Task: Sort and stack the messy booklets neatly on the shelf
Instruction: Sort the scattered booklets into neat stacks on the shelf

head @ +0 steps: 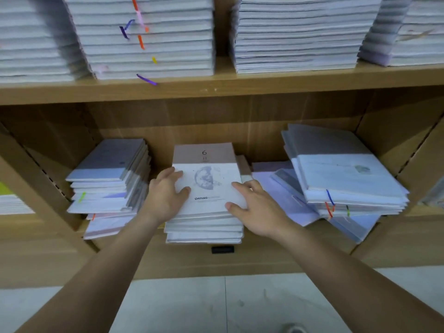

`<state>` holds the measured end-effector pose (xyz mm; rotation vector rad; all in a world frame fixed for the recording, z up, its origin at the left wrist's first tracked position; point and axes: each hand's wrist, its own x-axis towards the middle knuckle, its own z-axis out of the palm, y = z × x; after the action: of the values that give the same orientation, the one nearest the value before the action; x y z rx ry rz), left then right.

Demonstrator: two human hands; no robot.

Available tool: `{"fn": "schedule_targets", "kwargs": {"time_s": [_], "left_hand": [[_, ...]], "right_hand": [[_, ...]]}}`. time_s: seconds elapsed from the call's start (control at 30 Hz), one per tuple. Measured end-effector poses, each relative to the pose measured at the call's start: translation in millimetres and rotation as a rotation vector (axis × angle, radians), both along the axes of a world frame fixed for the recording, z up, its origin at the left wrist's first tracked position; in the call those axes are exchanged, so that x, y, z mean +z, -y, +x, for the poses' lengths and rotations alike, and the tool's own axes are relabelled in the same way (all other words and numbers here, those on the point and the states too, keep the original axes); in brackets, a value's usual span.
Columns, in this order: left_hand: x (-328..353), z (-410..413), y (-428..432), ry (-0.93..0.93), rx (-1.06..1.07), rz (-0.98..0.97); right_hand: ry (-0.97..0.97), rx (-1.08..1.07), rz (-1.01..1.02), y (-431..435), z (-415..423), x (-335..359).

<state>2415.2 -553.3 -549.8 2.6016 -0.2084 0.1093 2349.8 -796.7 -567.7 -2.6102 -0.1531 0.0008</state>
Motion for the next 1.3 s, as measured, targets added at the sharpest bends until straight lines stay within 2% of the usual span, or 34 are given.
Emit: {"fn": "schedule_targets", "kwargs": {"time_s": [0.13,0.27,0.43,0.57,0.7,0.8,0.9,0.97,1.2,1.3], "left_hand": [[-5.9,-3.6,-3.7,-0.002,-0.015,-0.010],[6.8,-24.5,4.0,0.106,-0.038,-0.011],[17.4,-60.5,28.9,0.238,-0.199,-0.003],[20.9,-84.2,62.3,0.257,-0.296,-0.043],[13.6,-103.9,105.9,0.205,-0.392,-0.108],[-4.2,-112.7,141.7,0.090,-0.462,-0.154],[-32.1,-111.7,172.6,-0.062,-0.412,-0.159],[-48.7,-105.8,188.8,-0.137,-0.310,-0.198],[-88.3,-71.0,227.6,-0.203,-0.134,-0.227],[-97.0,-64.6,235.8,-0.214,-0.084,-0.319]], "right_hand": [[0.009,0.008,0.042,14.4,-8.0,-2.6],[-0.028,-0.072,0.064,38.3,-22.5,-6.9],[-0.020,-0.072,0.050,61.9,-51.0,-5.9],[0.201,-0.059,0.057,75.2,-69.6,12.1],[0.494,-0.180,0.097,105.8,-78.2,31.5],[0.514,-0.293,-0.143,140.7,-72.7,30.7],[0.300,-0.326,-0.312,169.9,-67.9,10.3],[0.227,-0.291,-0.389,182.5,-65.4,-8.0],[0.300,-0.309,-0.417,212.2,-46.4,-21.5],[0.294,-0.305,-0.435,213.9,-42.9,-23.8]]}}
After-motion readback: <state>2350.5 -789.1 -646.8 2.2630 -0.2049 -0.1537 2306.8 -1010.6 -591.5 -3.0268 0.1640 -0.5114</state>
